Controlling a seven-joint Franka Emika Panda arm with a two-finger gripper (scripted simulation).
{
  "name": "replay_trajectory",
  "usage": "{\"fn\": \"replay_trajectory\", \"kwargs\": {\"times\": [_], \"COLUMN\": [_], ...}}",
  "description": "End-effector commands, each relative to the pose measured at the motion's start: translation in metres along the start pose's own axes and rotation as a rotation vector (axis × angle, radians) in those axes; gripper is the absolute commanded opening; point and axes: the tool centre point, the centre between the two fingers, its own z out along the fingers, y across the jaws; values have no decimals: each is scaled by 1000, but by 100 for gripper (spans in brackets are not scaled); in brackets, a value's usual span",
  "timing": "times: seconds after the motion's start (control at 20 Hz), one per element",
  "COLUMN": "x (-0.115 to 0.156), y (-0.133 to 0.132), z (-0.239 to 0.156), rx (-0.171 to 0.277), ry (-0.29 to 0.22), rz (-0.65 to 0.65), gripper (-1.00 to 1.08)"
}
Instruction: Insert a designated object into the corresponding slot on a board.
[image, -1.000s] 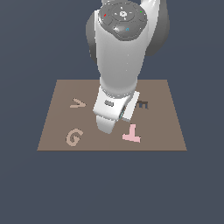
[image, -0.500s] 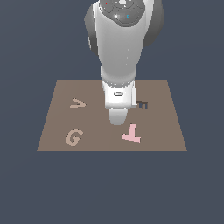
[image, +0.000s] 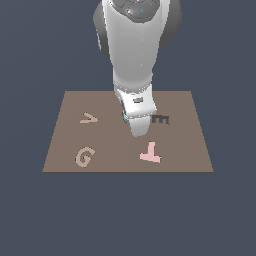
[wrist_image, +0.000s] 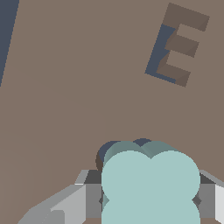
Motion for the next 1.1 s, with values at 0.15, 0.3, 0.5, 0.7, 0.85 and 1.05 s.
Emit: {"fn": "replay_trajectory", "kwargs": {"times": [0.15,0.3,0.5,0.7,0.85,1.05], "x": [-1,-2,-2,-2,-2,-2], "y": [-4,-5,-5,-5,-5,-5], "z": [-1,-1,0,8,9,9], "rx": [0,0,0,0,0,0], "ry": [0,0,0,0,-1,-1], "rz": [-61,-73,-71,-74,-75,-75], "gripper": [-100,-100,-100,-100,100,100]}}
